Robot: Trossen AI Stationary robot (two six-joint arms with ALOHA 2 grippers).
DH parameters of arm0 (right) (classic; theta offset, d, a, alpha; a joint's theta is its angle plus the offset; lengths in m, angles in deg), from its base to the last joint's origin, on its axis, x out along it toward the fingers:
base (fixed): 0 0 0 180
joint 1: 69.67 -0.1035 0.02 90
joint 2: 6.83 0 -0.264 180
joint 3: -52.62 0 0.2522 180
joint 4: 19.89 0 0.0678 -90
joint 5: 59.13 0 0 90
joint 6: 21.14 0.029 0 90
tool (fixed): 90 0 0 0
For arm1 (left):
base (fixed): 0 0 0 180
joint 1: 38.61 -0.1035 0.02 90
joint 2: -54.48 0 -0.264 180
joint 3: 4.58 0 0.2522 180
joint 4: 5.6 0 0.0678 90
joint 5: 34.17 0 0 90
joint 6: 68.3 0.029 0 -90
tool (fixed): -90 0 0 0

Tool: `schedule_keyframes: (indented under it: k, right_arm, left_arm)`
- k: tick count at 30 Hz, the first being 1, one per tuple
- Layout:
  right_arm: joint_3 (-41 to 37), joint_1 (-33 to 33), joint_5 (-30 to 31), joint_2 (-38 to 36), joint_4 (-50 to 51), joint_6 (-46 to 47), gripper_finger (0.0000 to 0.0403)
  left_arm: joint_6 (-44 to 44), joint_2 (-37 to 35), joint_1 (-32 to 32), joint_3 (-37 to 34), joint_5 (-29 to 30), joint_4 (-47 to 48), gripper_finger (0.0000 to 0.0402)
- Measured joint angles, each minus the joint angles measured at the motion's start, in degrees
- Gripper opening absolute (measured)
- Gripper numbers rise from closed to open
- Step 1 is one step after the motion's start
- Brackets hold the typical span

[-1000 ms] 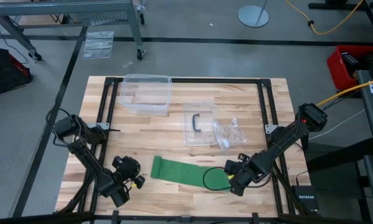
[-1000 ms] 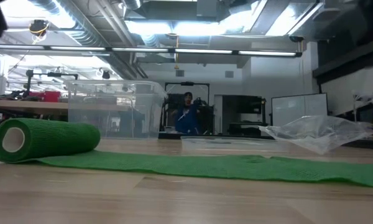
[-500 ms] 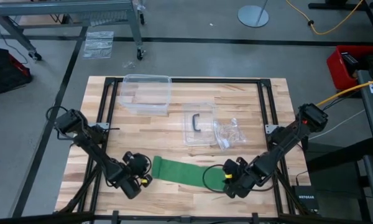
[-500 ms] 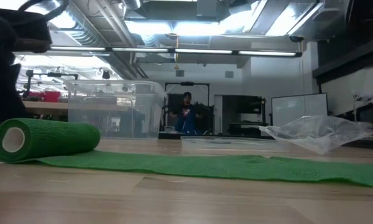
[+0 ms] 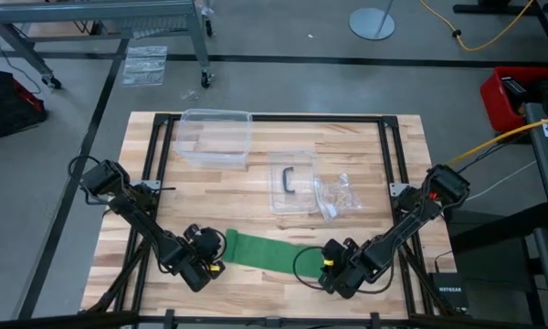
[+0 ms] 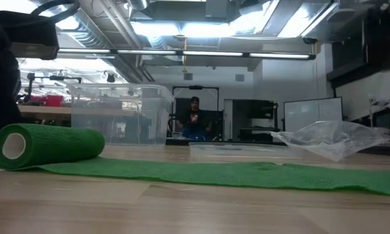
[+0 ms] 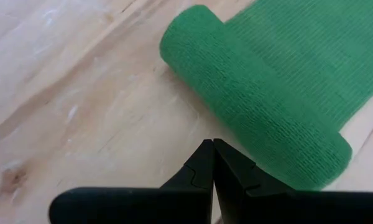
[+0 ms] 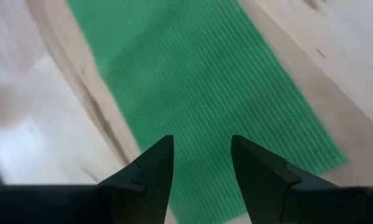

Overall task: Roll bandage
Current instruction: Roll the green bandage

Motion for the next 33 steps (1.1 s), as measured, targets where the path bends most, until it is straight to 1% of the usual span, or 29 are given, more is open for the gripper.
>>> schedule_keyframes:
  k: [6, 10, 17, 20, 23, 33]
  right_arm:
    - [0.00, 0.00, 0.16, 0.67, 0.31, 2.85, 0.0165]
    - [0.00, 0.02, 0.57, 0.67, 0.27, 3.03, 0.0165]
    - [0.00, 0.07, 0.40, 0.67, 0.27, 3.05, 0.0165]
    - [0.00, 0.07, -0.26, 0.67, 0.28, 3.04, 0.0165]
    - [0.02, 0.07, -2.18, 0.65, 0.55, 3.01, 0.0165]
    - [0.26, 0.11, -7.08, 0.42, 4.90, 3.01, 0.0165]
  left_arm:
    - [3.11, 0.02, 0.00, 0.03, -0.48, -2.87, 0.0000]
    - [5.23, 0.07, -0.04, 0.03, -0.43, -4.58, 0.0000]
    - [5.57, 0.07, -0.09, 0.03, 0.09, -5.68, 0.0000]
    - [5.86, 0.07, -0.59, 0.03, 0.47, -5.70, 0.0000]
    - [7.88, 0.07, -1.45, 0.03, 0.95, -6.61, 0.0000]
    - [17.56, 0.07, -5.06, 0.03, 1.05, -15.30, 0.0000]
